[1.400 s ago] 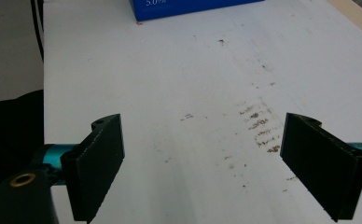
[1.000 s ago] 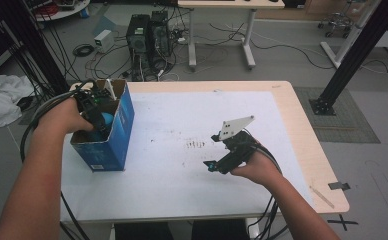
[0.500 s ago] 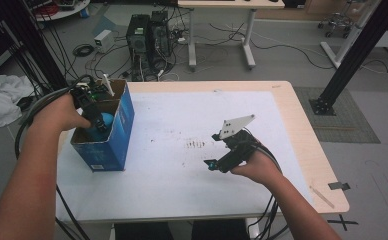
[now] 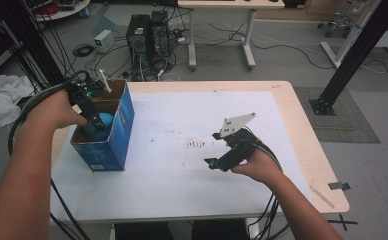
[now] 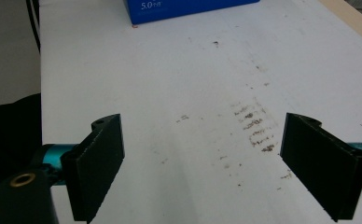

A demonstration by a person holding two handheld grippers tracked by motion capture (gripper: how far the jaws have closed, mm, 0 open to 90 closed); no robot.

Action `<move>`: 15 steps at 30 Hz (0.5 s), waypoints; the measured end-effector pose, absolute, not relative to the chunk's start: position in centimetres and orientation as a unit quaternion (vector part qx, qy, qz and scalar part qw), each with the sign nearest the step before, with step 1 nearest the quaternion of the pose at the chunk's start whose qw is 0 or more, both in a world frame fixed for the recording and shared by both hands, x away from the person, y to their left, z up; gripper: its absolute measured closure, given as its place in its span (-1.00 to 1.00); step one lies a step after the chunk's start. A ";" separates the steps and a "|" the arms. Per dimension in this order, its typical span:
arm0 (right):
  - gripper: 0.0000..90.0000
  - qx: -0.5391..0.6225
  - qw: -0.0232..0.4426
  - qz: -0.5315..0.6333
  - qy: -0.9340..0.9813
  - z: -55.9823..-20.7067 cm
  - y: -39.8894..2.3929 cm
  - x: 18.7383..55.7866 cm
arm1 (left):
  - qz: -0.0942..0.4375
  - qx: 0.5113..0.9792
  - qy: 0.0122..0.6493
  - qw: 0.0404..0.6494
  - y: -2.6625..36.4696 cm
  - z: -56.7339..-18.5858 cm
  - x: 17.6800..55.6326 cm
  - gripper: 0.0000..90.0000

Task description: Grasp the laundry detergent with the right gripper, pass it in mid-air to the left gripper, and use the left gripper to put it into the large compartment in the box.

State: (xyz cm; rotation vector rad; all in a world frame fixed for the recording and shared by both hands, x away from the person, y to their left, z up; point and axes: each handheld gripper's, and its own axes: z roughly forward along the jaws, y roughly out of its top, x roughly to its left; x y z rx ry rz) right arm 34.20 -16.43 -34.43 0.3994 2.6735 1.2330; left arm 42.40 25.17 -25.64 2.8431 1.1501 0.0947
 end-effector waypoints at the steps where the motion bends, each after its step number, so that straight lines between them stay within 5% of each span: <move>1: -0.72 0.134 0.085 0.413 0.897 -34.4 -16.4 34.2 | 0.034 0.927 0.372 0.036 25.0 -25.2 42.2 -0.36; 15: -0.71 0.132 0.088 0.413 0.897 -33.6 -16.8 34.1 | 0.049 0.932 0.356 0.044 24.4 -22.9 41.2 -0.51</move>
